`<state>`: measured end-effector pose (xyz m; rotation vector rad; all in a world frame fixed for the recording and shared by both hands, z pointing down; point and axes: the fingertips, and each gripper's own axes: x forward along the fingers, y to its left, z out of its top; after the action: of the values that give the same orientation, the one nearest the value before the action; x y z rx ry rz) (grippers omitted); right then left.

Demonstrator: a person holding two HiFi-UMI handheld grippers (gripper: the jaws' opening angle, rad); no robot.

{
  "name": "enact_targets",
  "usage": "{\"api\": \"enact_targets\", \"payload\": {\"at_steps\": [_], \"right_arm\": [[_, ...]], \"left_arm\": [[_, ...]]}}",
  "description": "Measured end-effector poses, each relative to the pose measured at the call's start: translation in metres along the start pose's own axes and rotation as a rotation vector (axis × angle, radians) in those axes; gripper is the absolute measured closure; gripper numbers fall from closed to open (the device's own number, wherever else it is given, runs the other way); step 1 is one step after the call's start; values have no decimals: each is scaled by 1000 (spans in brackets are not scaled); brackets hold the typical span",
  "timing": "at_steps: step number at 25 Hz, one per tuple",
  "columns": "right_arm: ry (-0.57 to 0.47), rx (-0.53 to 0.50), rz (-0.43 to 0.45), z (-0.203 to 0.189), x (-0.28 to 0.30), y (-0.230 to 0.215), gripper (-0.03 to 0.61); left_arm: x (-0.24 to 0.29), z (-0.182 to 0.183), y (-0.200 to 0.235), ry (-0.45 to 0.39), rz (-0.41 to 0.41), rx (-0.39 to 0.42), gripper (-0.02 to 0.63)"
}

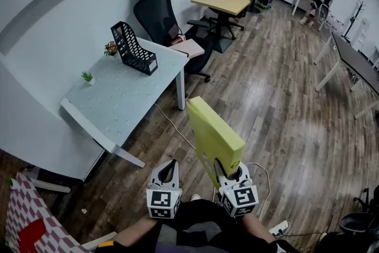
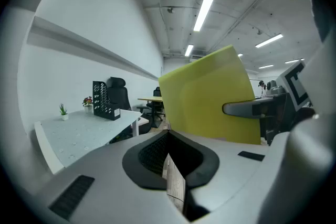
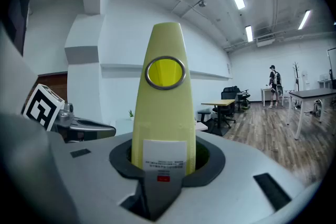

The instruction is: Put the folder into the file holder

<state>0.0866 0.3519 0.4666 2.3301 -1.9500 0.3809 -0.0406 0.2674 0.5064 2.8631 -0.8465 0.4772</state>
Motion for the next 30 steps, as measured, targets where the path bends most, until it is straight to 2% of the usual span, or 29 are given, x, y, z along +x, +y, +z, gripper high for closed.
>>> {"api": "enact_targets", "payload": {"at_steps": [8,17,24,30], "right_arm": [[-14,-16,13,-3,9,5,439],[-39,33,-5,7,34,10,437],[-47,34,-23,23,79,20,437],[-53,8,-18,50,135,36,437]], "left_arm": [[2,-2,11,4,2,-4,609],[14,-2,38,3,-8,-20,609],[38,6,81,5,-23,-37,609],[65,25,137,-12,-18,-60,609]]}}
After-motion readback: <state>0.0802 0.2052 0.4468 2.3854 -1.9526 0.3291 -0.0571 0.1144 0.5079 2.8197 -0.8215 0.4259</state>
